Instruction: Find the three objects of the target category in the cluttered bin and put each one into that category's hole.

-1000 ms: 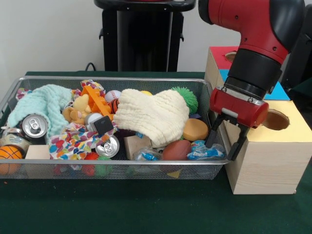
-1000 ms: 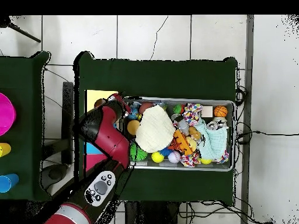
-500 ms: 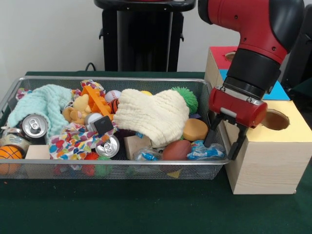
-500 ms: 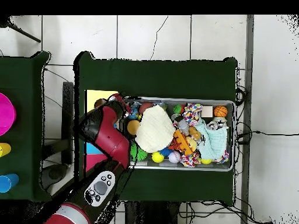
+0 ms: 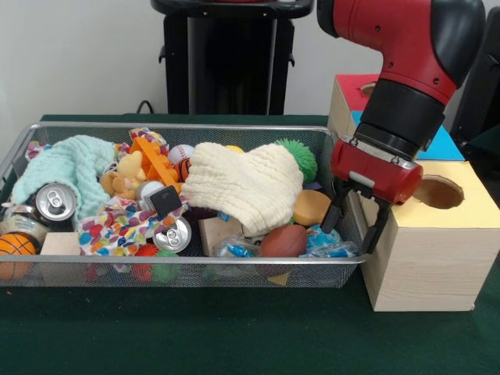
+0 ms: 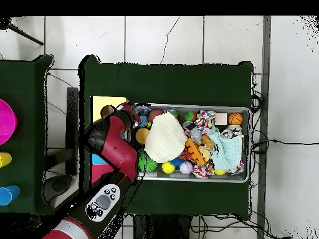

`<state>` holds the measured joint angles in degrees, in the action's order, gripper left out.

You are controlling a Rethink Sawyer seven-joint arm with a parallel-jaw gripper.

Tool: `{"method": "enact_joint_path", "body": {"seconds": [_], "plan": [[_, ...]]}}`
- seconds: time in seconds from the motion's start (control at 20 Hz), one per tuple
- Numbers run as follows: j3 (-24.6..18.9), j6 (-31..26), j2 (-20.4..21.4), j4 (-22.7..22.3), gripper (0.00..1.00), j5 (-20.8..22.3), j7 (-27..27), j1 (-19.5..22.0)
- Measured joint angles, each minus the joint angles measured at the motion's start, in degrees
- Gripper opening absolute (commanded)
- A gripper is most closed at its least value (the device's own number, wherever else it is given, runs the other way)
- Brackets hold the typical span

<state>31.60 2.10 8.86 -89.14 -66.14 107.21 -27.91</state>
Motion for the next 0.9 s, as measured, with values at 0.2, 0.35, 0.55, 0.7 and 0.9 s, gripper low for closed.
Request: {"method": "enact_joint_path", "body": {"seconds": [0.2, 0.35, 0.55, 0.7, 0.9], "plan": [[0.1, -0.1, -0.1, 0.0, 1.00, -0.2, 0.0, 0.0], [0.1, -0.1, -0.1, 0.0, 1.00, -0.3, 0.0, 0.0], [0.1, -0.1, -0.2, 0.0, 1.00, -0.6, 0.0, 0.0], [0.1, -0.1, -0.2, 0.0, 1.00, -0.9, 0.0, 0.0], [0.1, -0.1, -0.3, 0.0, 1.00, -1.3, 0.0, 0.0]]}}
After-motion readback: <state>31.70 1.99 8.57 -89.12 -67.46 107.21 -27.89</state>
